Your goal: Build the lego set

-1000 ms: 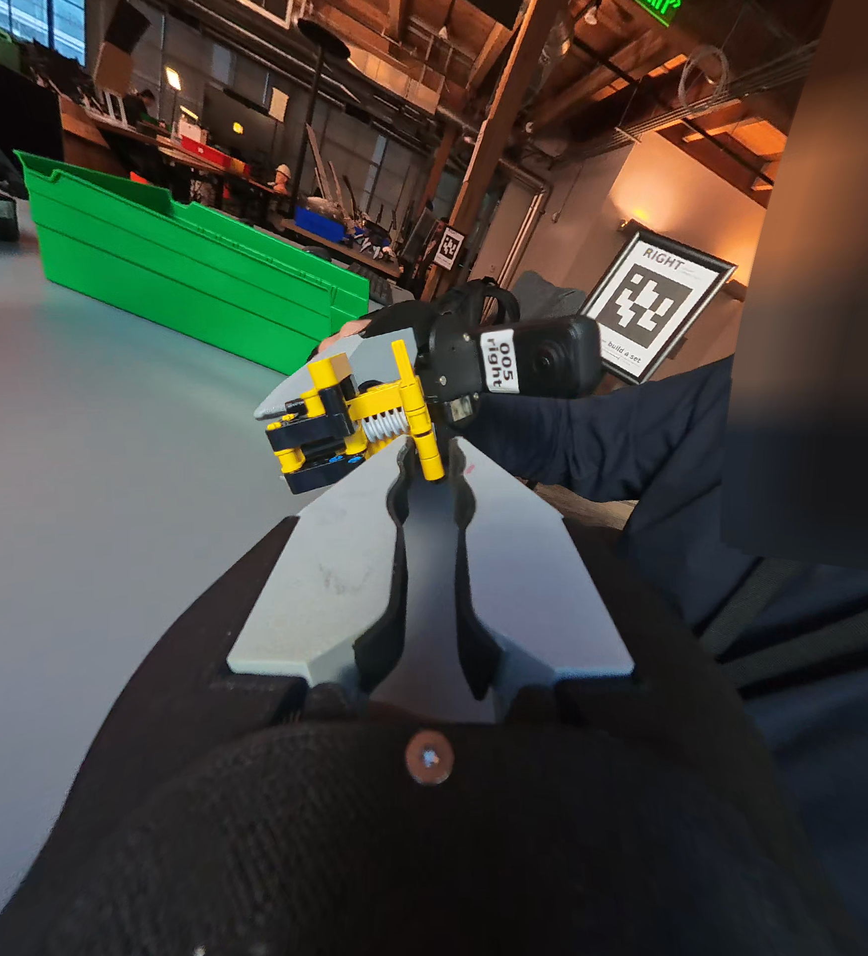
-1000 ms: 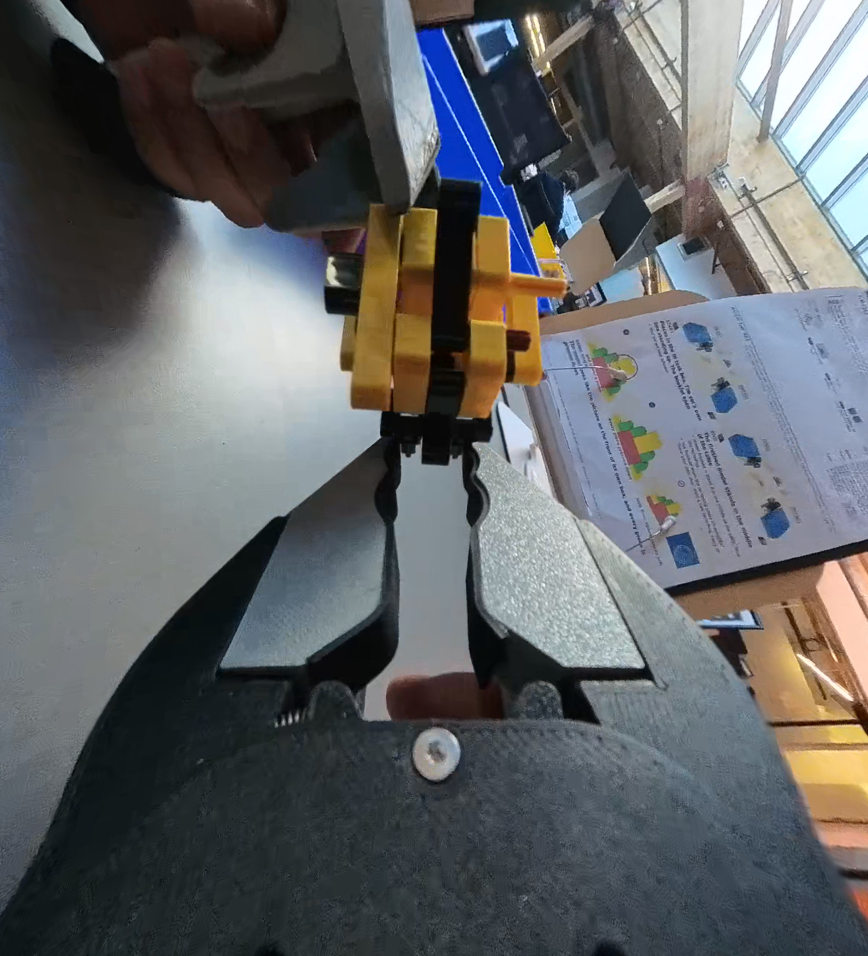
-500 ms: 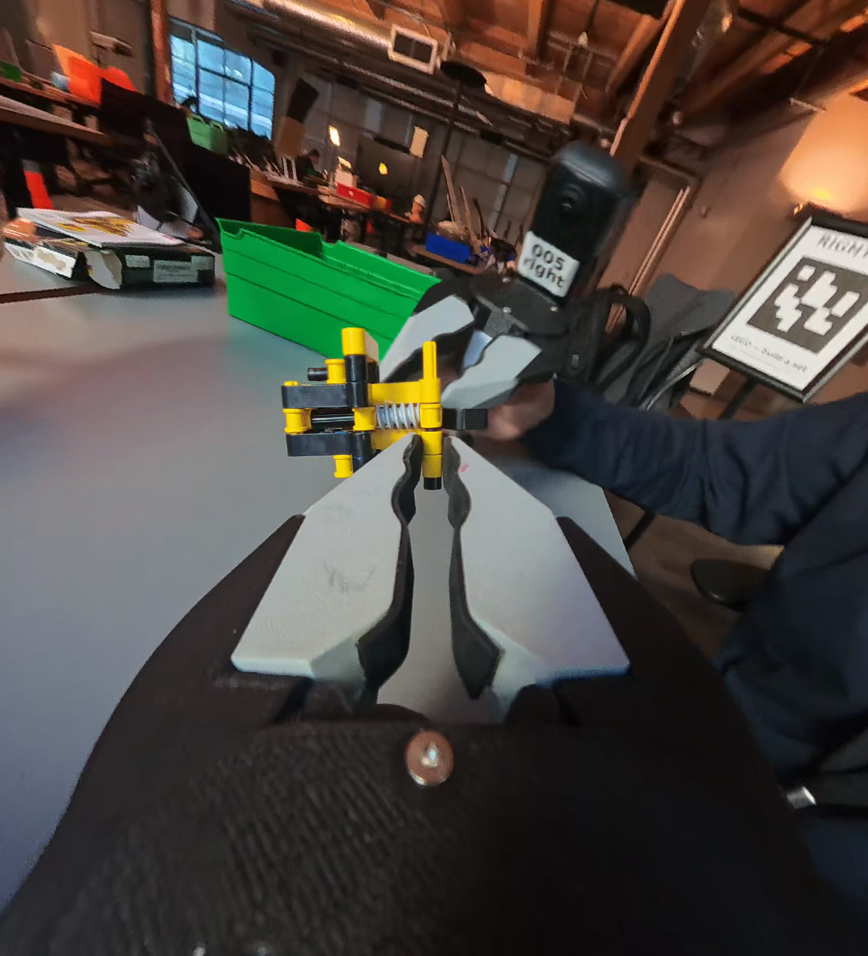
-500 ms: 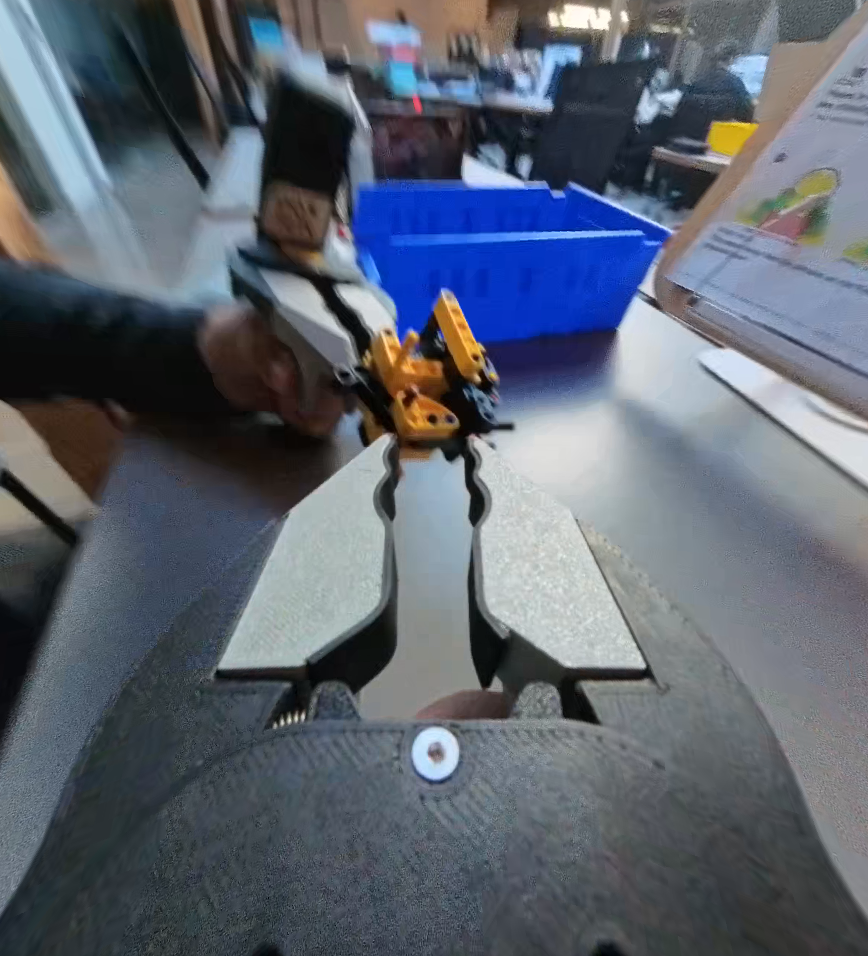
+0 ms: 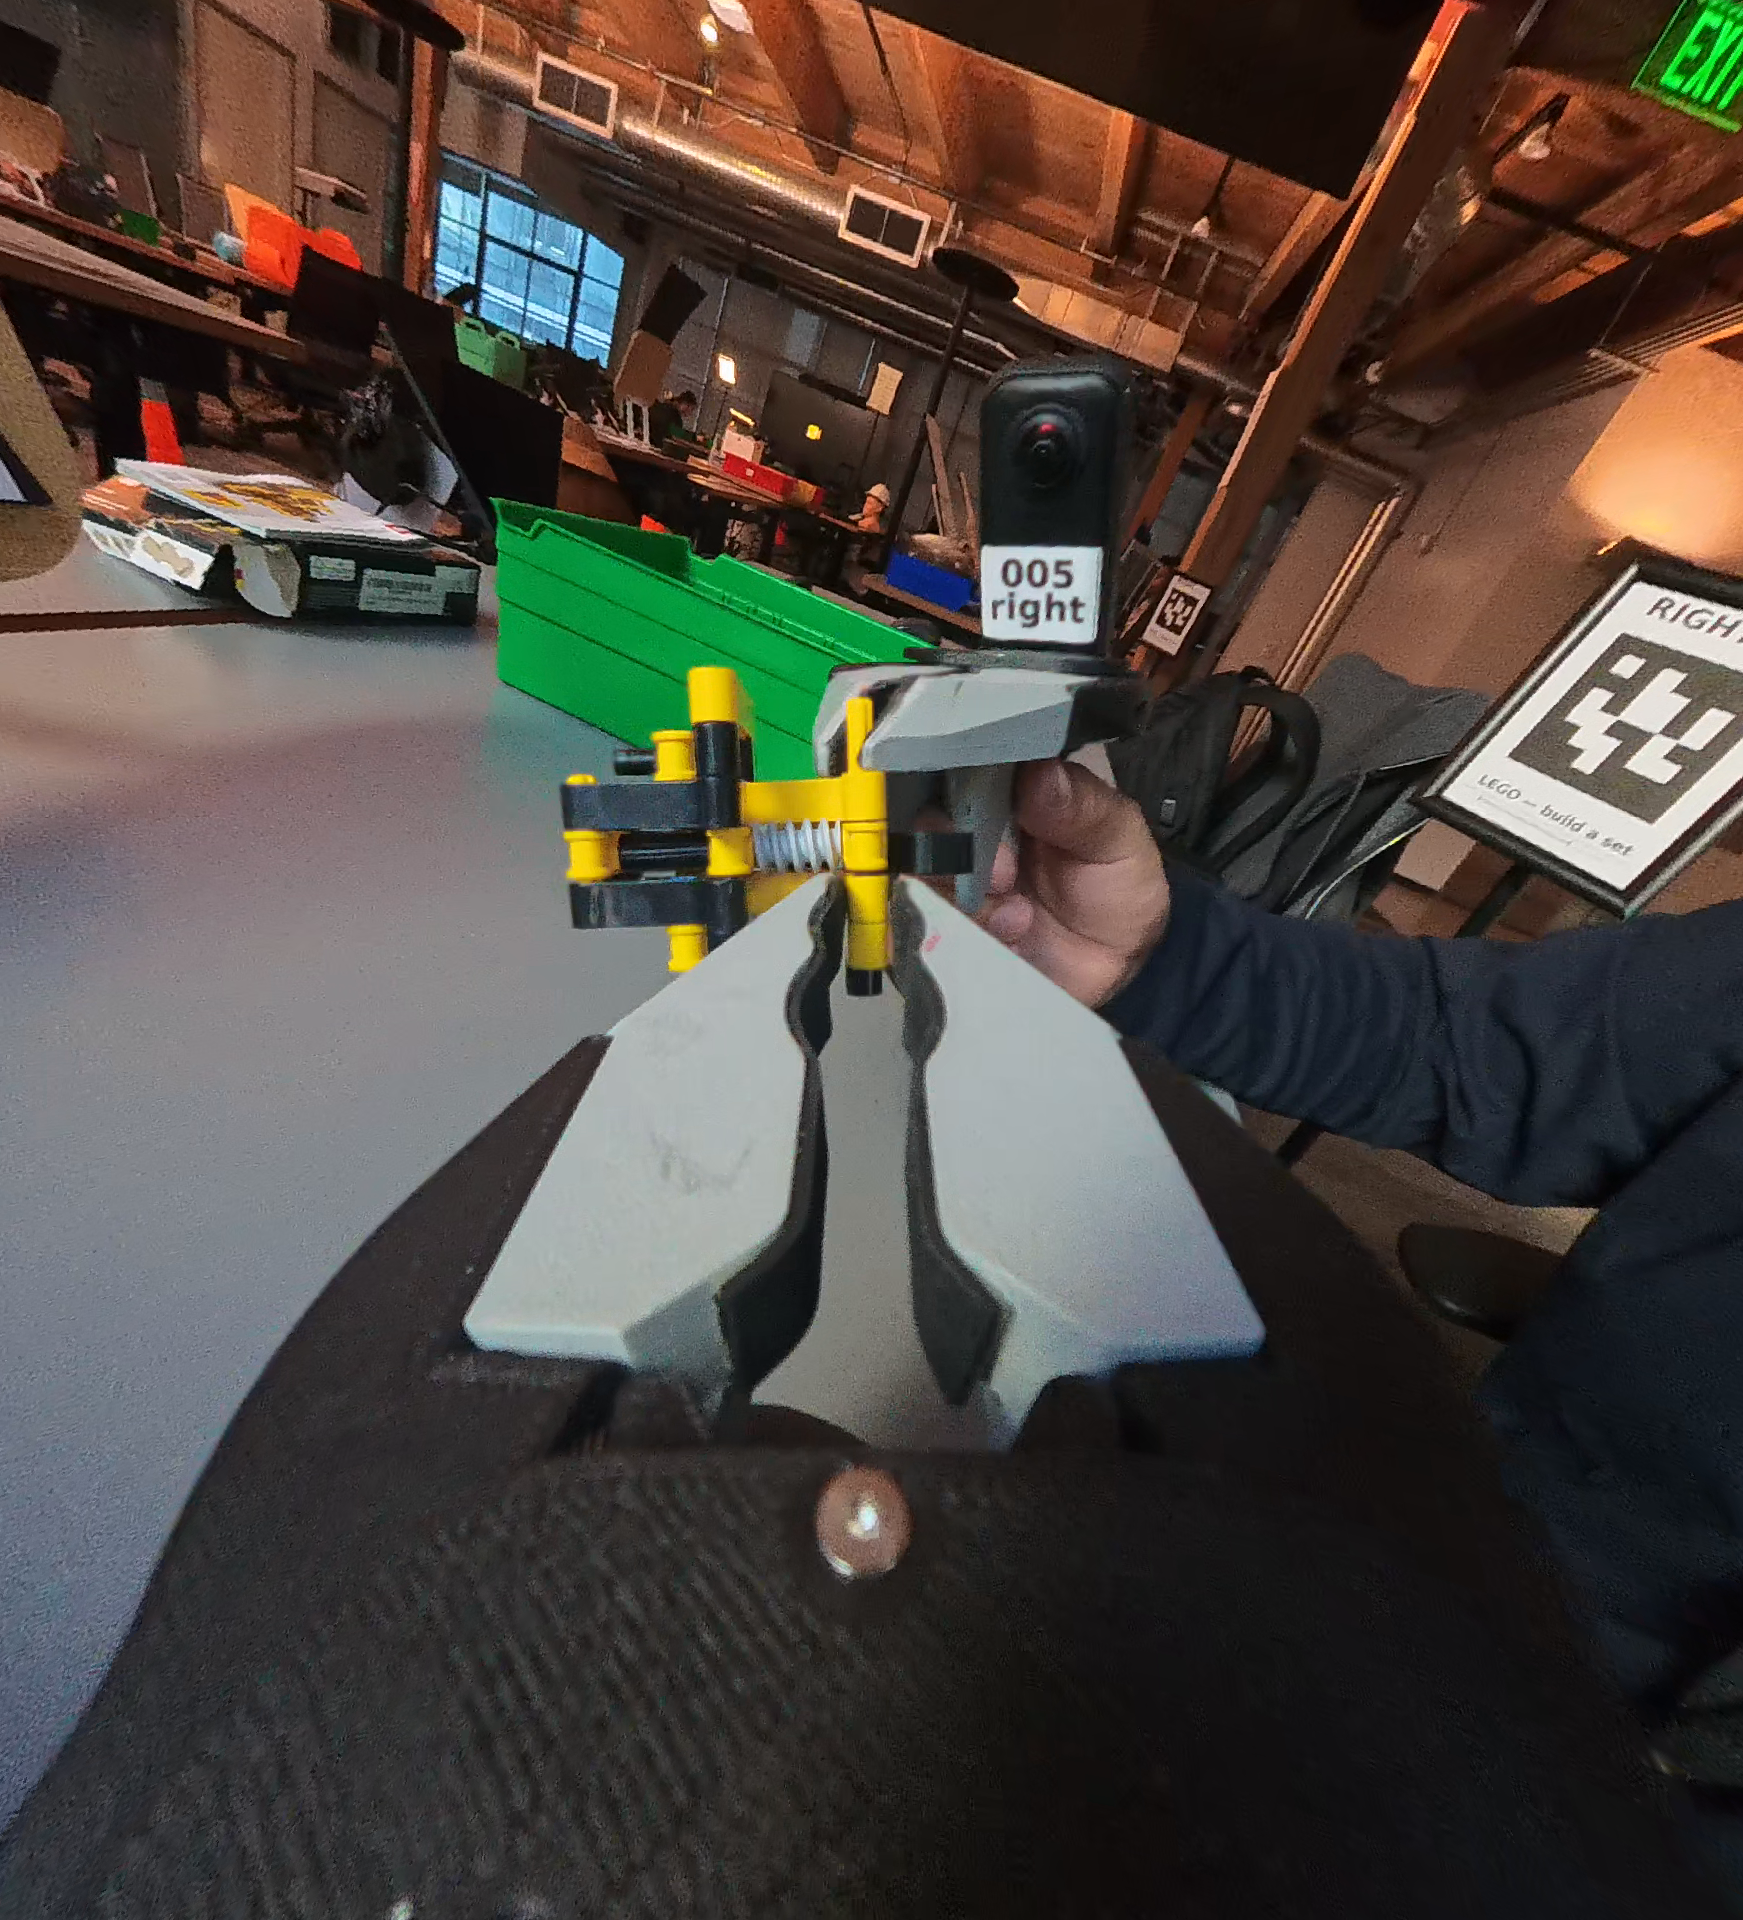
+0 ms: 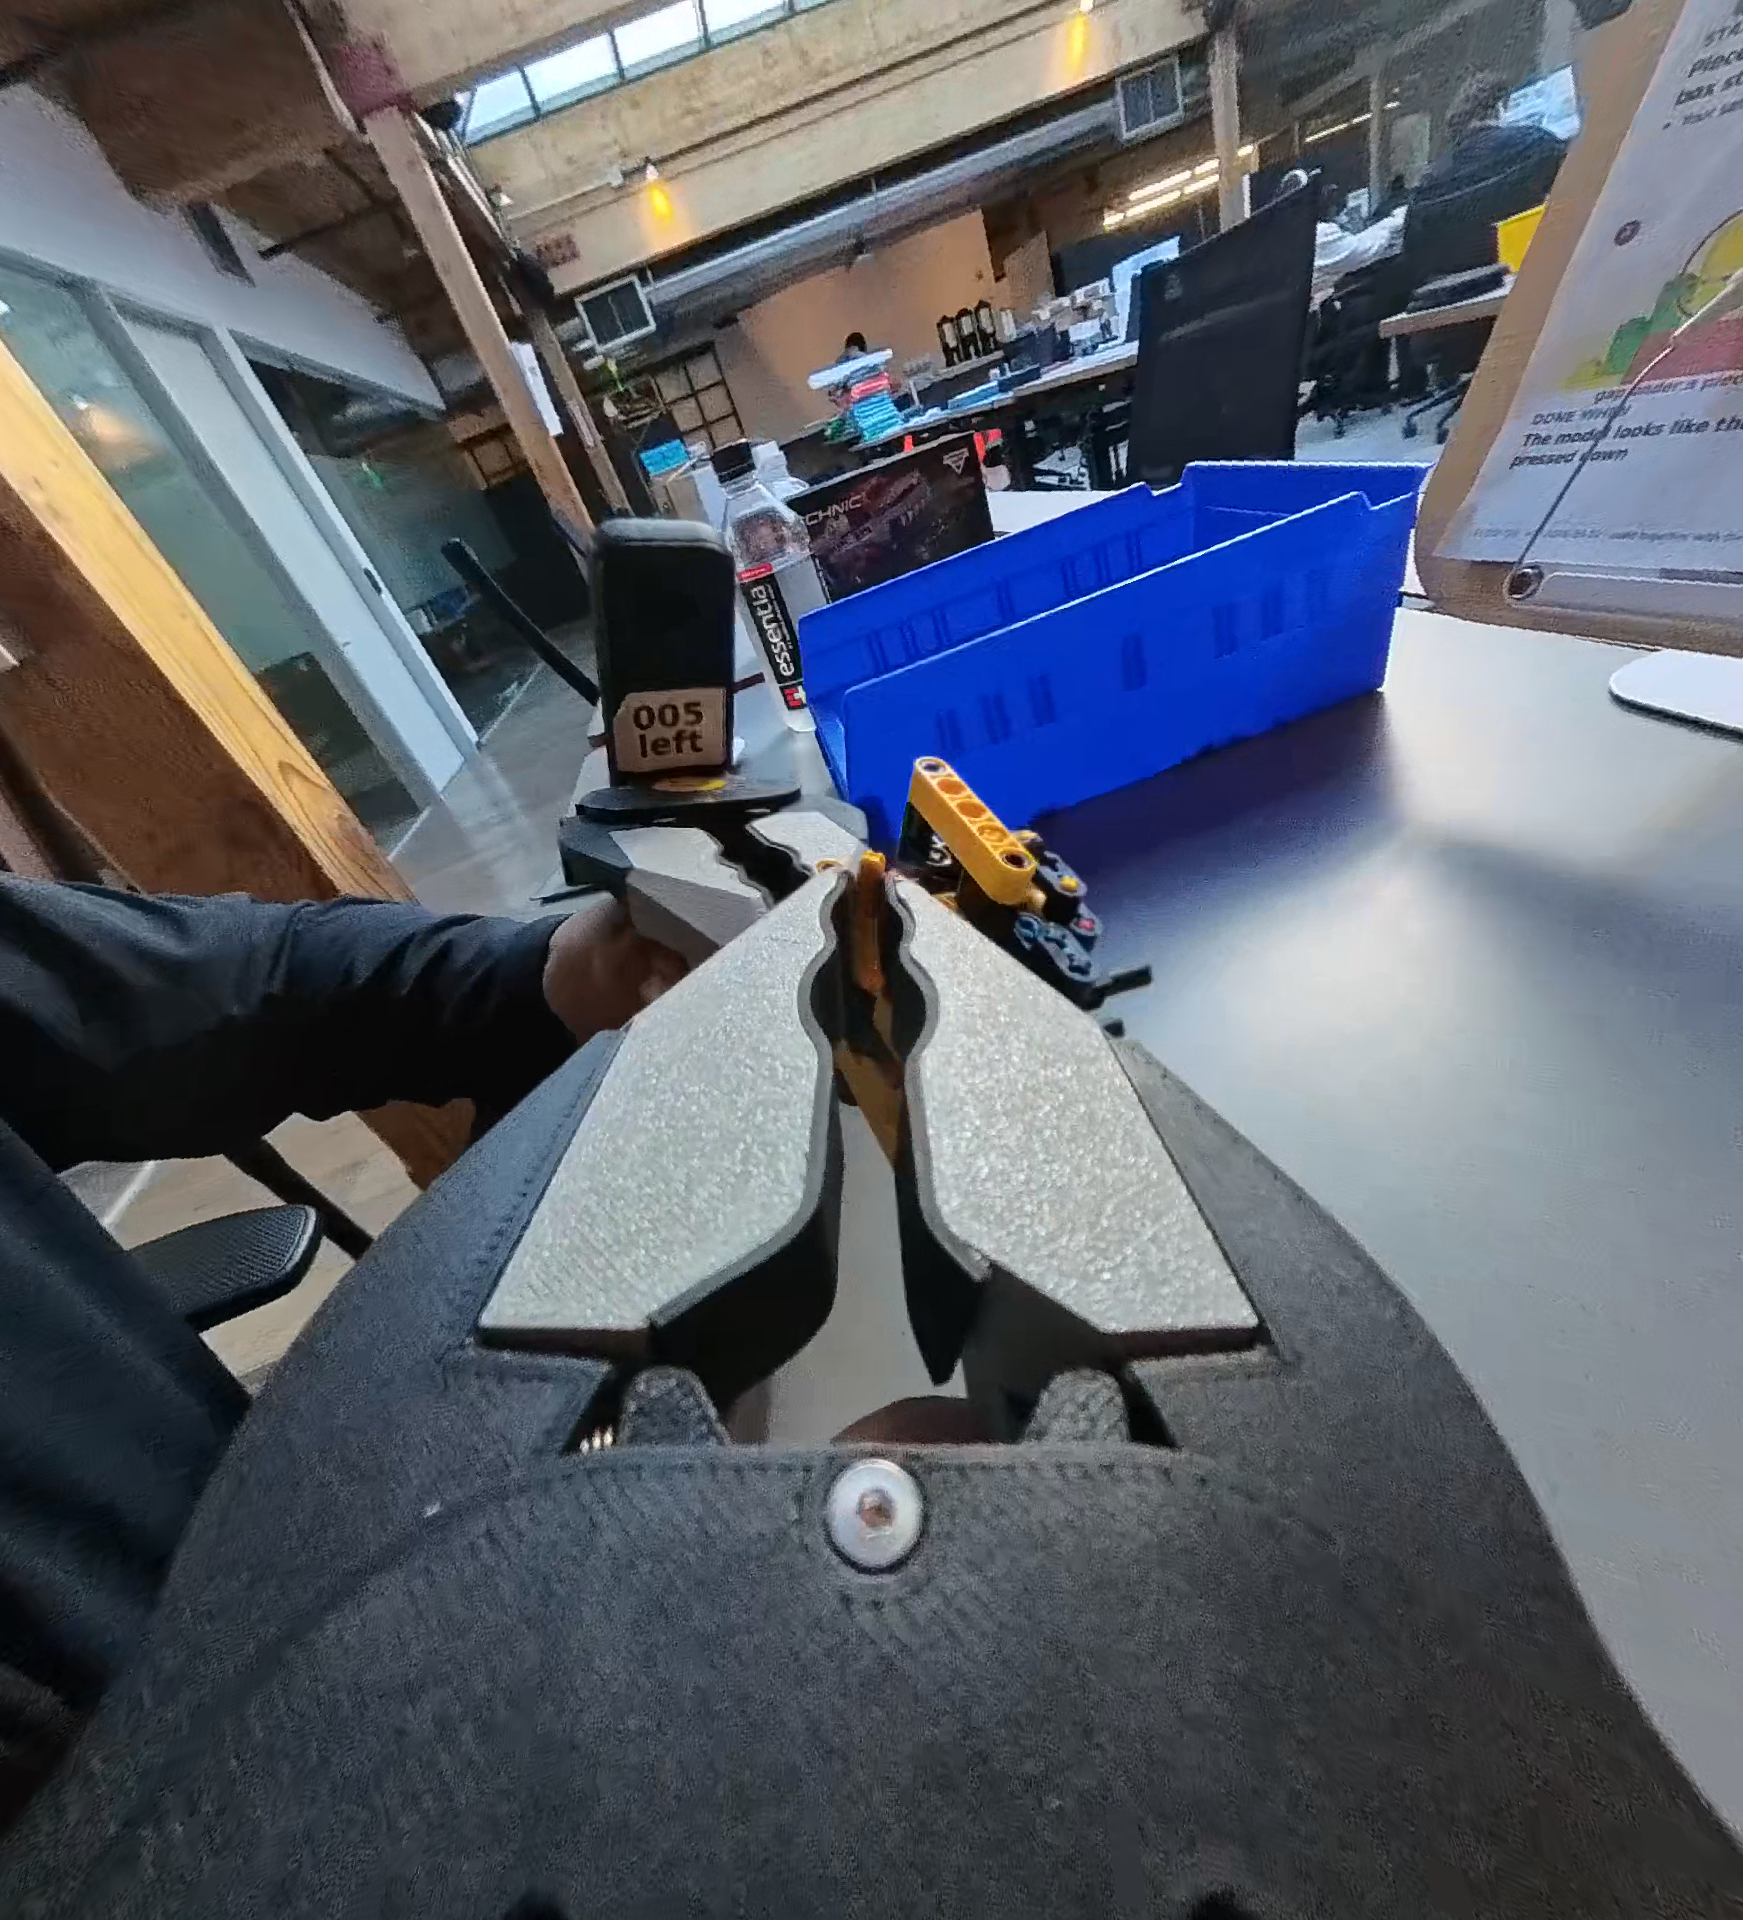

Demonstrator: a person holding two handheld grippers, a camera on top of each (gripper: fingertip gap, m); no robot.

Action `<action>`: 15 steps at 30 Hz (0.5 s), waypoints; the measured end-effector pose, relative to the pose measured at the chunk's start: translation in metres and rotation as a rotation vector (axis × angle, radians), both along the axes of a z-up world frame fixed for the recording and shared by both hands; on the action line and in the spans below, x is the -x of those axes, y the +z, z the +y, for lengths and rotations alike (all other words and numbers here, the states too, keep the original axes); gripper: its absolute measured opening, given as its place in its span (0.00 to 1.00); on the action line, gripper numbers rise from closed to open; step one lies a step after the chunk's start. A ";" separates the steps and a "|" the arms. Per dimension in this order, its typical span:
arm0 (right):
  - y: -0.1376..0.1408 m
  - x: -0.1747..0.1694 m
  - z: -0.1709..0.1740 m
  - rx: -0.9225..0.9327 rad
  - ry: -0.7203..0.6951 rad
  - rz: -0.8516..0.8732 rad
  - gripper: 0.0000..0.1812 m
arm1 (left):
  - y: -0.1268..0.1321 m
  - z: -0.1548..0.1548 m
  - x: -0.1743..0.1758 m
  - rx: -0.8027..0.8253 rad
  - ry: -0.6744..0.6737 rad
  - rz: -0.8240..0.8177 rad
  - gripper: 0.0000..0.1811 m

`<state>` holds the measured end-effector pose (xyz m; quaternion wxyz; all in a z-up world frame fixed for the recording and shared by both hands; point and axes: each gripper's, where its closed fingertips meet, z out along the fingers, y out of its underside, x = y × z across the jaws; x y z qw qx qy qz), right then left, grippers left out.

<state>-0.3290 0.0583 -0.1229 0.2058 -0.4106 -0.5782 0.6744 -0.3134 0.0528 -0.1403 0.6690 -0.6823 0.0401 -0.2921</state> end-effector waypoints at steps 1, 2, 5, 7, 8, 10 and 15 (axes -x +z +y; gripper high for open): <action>-0.002 0.000 0.001 0.001 0.002 -0.010 0.00 | -0.001 0.001 -0.001 0.009 -0.003 -0.011 0.04; -0.003 0.000 0.003 0.005 0.000 -0.021 0.00 | -0.002 0.002 -0.002 0.022 -0.011 -0.008 0.06; -0.004 0.000 0.003 0.028 0.016 -0.029 0.00 | -0.004 0.003 0.001 0.028 0.007 -0.005 0.02; -0.006 0.000 0.003 -0.021 0.016 -0.031 0.00 | -0.005 0.003 0.000 0.044 -0.013 -0.026 0.04; -0.005 0.000 0.002 -0.026 0.021 -0.029 0.00 | -0.005 0.004 0.000 0.052 -0.025 -0.050 0.05; -0.002 -0.001 0.000 0.047 0.045 -0.050 0.00 | -0.002 0.001 -0.001 0.034 -0.044 -0.064 0.02; 0.001 0.012 0.007 0.247 0.001 -0.087 0.00 | -0.001 0.004 0.008 0.042 0.003 -0.100 0.03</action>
